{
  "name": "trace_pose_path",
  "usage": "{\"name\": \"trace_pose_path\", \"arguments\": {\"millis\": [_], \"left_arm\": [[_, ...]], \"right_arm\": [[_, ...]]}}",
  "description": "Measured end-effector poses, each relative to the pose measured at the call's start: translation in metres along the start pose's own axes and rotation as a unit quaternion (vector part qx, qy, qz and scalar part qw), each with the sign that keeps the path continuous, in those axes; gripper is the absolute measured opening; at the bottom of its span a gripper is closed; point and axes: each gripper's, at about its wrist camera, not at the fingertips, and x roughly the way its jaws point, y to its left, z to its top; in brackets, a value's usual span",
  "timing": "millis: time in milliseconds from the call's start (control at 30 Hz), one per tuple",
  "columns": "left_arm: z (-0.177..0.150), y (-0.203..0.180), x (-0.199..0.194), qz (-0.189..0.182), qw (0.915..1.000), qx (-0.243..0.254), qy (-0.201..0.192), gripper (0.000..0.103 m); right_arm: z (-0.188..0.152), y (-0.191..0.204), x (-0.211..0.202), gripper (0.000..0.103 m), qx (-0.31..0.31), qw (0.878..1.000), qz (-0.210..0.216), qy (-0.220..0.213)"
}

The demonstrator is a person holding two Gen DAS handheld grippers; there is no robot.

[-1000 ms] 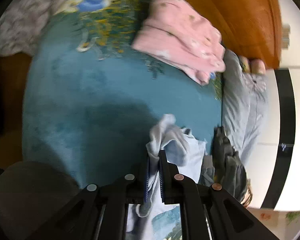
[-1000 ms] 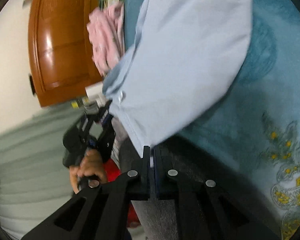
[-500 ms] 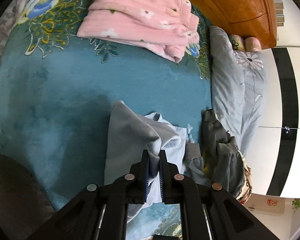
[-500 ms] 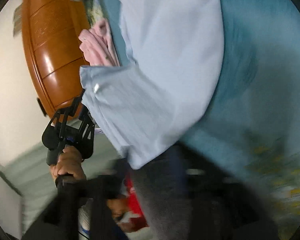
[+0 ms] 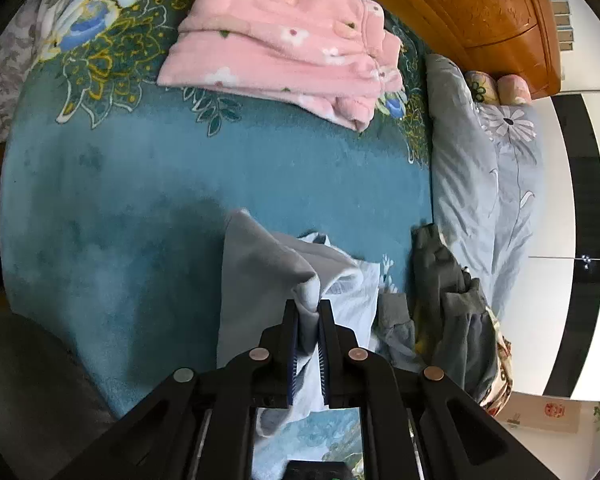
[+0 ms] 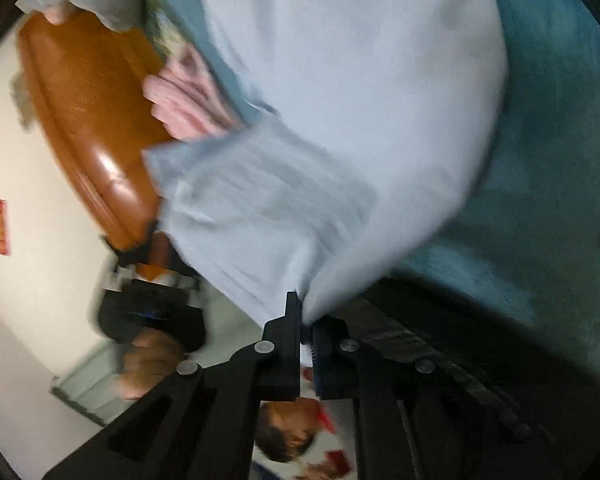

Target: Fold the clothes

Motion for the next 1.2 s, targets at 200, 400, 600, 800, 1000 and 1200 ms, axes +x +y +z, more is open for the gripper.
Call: {"name": "trace_pose_path", "arguments": {"millis": [200, 400, 600, 800, 1000, 1200], "left_arm": [[0.011, -0.051, 0.038, 0.01, 0.9984, 0.052, 0.021, 0.009], [0.02, -0.102, 0.109, -0.059, 0.9899, 0.078, 0.103, 0.015], [0.016, -0.078, 0.107, -0.057, 0.9894, 0.078, 0.108, 0.026], [0.02, -0.003, 0.08, -0.056, 0.9953, 0.003, 0.079, 0.028], [0.008, 0.018, 0.057, -0.011, 0.9976, 0.04, 0.054, 0.037], [0.001, 0.015, 0.035, -0.01, 0.9976, 0.054, 0.042, 0.052]], "right_arm": [[0.039, 0.029, -0.084, 0.004, -0.03, 0.991, 0.061, -0.113], [0.072, 0.031, -0.133, 0.004, -0.007, 0.974, 0.082, -0.209], [0.086, 0.014, -0.149, 0.007, 0.02, 0.968, 0.074, -0.239], [0.078, 0.036, -0.174, 0.007, -0.029, 0.963, 0.052, -0.263], [0.034, 0.069, -0.183, 0.045, -0.16, 0.947, -0.127, -0.249], [-0.018, 0.036, -0.201, 0.052, -0.212, 0.919, -0.212, -0.256]]}}
